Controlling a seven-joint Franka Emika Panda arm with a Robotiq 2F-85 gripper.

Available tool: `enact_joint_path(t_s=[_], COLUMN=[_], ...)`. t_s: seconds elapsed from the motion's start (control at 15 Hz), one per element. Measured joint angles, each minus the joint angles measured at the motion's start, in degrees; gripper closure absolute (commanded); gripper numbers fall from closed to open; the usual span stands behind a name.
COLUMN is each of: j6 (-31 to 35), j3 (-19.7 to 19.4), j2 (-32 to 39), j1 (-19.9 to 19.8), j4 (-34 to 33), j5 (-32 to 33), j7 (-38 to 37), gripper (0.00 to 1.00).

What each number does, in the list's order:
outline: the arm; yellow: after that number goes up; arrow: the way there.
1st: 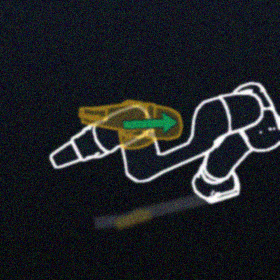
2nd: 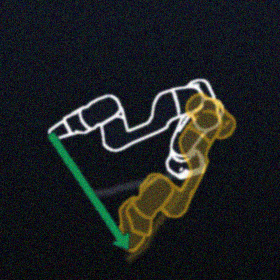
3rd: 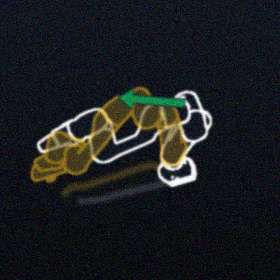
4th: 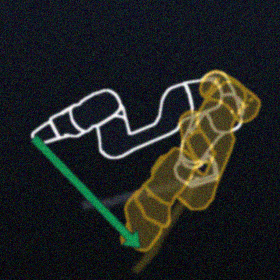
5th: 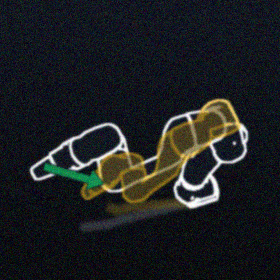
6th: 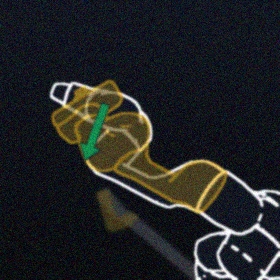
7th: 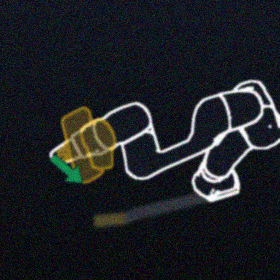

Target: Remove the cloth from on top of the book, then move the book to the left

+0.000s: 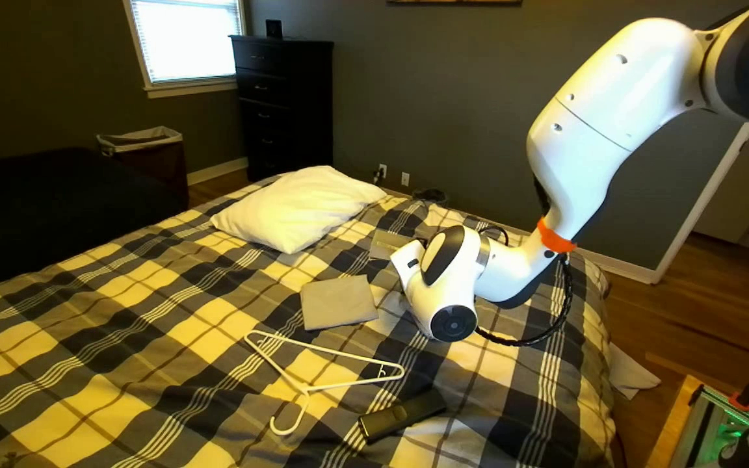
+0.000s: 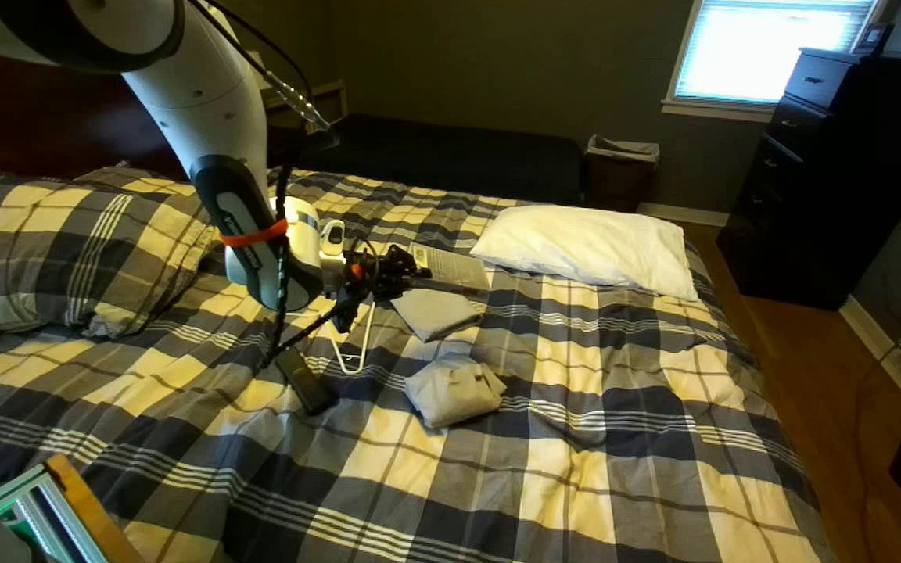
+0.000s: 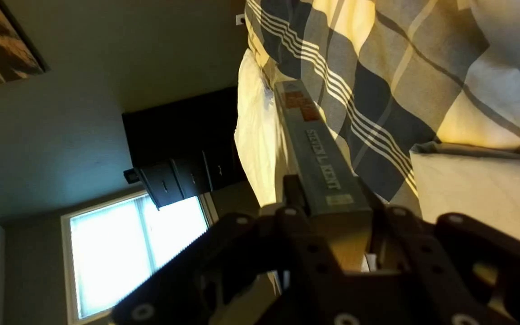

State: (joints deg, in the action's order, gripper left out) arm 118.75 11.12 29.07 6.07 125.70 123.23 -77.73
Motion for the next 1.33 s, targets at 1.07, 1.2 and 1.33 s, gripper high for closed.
enact_joint_path(t_s=[1.07,1.2,1.33], j6=[18.84,26.38,32.39], j3=[5.55,-0.79,-5.55], j2=[10.3,11.59,13.64], j1=[8.85,16.17,22.9], j4=[-27.34,-33.35,-40.12], j5=[21.5,20.97,20.52], j7=[12.13,10.0,6.87], gripper=[0.93,0.93,0.93])
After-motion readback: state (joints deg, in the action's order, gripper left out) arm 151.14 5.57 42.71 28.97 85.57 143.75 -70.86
